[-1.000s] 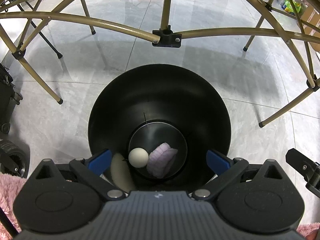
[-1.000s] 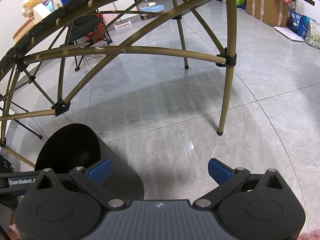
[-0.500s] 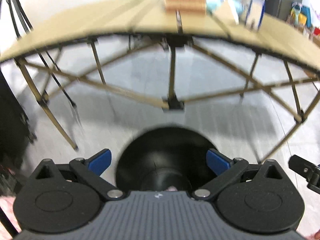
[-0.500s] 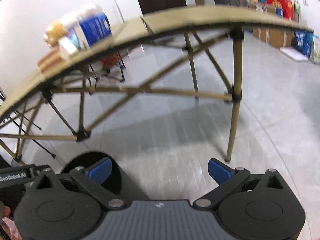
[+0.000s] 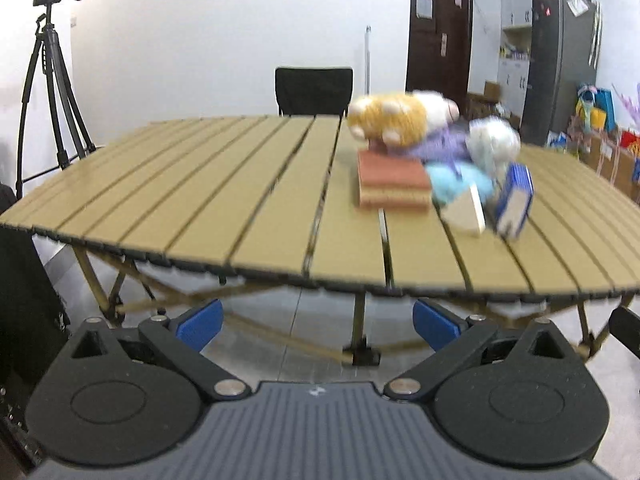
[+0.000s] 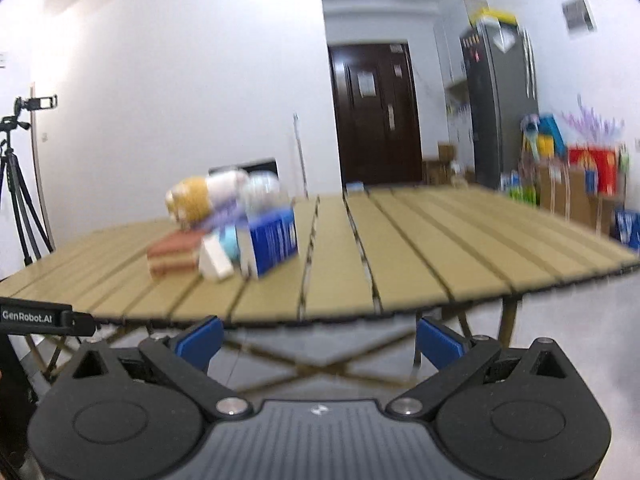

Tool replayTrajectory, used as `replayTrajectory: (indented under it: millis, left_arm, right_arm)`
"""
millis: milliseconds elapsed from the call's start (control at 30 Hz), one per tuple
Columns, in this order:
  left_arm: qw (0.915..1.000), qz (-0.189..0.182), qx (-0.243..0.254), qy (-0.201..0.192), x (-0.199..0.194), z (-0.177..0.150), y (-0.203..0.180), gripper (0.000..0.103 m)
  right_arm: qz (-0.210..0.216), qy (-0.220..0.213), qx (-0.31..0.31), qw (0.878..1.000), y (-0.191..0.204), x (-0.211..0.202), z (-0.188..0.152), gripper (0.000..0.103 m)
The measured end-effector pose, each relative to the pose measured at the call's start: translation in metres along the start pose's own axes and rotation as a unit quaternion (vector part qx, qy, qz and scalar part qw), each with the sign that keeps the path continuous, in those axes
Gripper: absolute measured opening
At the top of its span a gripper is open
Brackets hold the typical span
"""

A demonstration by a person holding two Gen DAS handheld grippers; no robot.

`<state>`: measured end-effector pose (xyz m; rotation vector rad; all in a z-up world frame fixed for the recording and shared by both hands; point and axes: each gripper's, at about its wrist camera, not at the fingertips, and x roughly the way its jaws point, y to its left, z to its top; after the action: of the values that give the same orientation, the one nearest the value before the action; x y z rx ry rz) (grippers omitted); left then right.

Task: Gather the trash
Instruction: 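Raise both tools from the bin back toward the table pile, then grasp the blue tissue box with the right tool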

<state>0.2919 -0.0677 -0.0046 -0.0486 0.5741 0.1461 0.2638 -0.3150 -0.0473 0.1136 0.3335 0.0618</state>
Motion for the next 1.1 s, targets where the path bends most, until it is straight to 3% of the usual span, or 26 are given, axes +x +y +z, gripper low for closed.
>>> replayTrajectory:
  millis: [400, 733, 900, 1000, 1067, 1100]
  left_arm:
    - [0.9990, -0.014, -0.025, -0.035, 0.027, 0.054, 0.012, 0.103]
    - [0.9985, -0.012, -0.013, -0.051, 0.058, 0.083, 0.014, 0.103]
    - [0.9977, -0.029, -0.045, -0.043, 0.072, 0.088, 0.019, 0.103]
    - [0.9977, -0.032, -0.043, -0.042, 0.077, 0.086, 0.017, 0.103]
    - [0.9980, -0.032, -0.036, -0.041, 0.080, 0.083, 0.015, 0.103]
    - [0.9981, -0.033, -0.034, -0.040, 0.081, 0.082, 0.014, 0.103]
  right_arm:
    - [0.026, -0.016, -0.038, 0.999, 0.028, 0.058, 0.035, 0.103]
    - [-0.009, -0.045, -0.058, 0.997, 0.057, 0.106, 0.053, 0.103]
    - [-0.029, -0.035, -0.052, 0.998, 0.062, 0.133, 0.056, 0.101]
    - [-0.044, -0.024, -0.050, 0.998, 0.066, 0.145, 0.054, 0.098]
    - [-0.050, -0.017, -0.048, 0.997, 0.067, 0.149, 0.052, 0.084]
    - [-0.050, -0.014, -0.046, 0.998, 0.068, 0.151, 0.052, 0.083]
